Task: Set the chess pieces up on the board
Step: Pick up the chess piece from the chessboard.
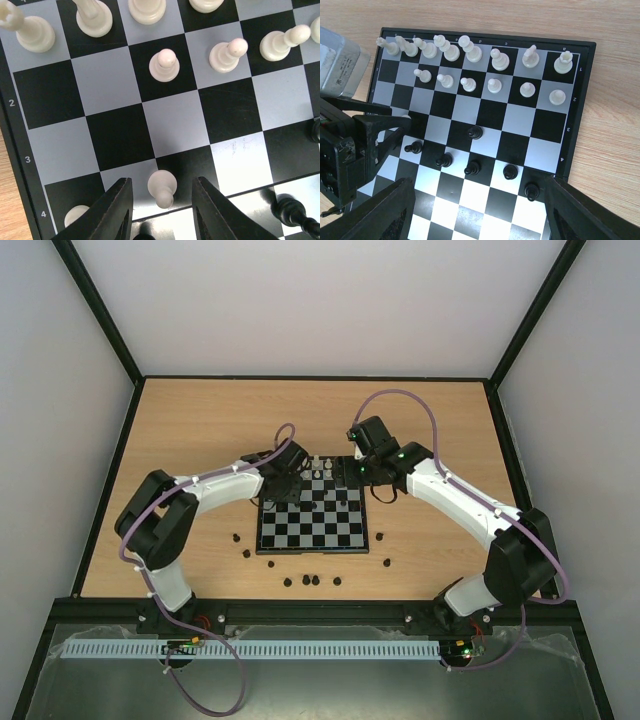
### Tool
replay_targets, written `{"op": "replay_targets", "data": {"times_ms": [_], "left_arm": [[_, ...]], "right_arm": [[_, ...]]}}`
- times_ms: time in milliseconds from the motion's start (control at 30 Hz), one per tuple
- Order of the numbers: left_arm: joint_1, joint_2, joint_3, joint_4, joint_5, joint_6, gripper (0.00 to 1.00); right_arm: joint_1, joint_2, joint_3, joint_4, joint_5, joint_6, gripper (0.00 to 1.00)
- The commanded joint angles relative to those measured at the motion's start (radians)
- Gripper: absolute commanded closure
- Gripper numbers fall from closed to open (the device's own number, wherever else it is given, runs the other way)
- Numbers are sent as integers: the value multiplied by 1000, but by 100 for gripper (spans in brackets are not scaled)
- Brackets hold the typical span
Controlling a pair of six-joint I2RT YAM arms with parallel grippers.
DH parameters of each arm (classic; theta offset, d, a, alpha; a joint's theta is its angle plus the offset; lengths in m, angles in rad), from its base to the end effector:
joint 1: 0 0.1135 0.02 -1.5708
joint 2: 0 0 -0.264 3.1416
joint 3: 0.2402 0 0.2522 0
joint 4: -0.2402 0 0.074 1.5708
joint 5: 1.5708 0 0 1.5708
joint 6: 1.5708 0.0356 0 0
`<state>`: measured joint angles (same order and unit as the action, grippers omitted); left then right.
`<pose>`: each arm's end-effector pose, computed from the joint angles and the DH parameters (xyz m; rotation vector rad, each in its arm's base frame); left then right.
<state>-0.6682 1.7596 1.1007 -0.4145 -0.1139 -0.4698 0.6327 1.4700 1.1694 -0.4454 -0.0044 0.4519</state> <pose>0.2789 -0.2150 0.1742 0.2245 2.6436 -0.2356 0.2625 0.1927 0.2866 -0.2173 2.3721 0.5423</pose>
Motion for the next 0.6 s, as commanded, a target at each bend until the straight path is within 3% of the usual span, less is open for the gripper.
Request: {"op": "replay_targets", "data": {"times_ms": [0,567], "left_arm": [[7,17,26,-4,-6,11,65],[13,33,19,2,2,11,84]], "right_arm": [[7,7,-13,-9,-1,-5,29],[9,12,-20,-3,-1,-5,29]]}}
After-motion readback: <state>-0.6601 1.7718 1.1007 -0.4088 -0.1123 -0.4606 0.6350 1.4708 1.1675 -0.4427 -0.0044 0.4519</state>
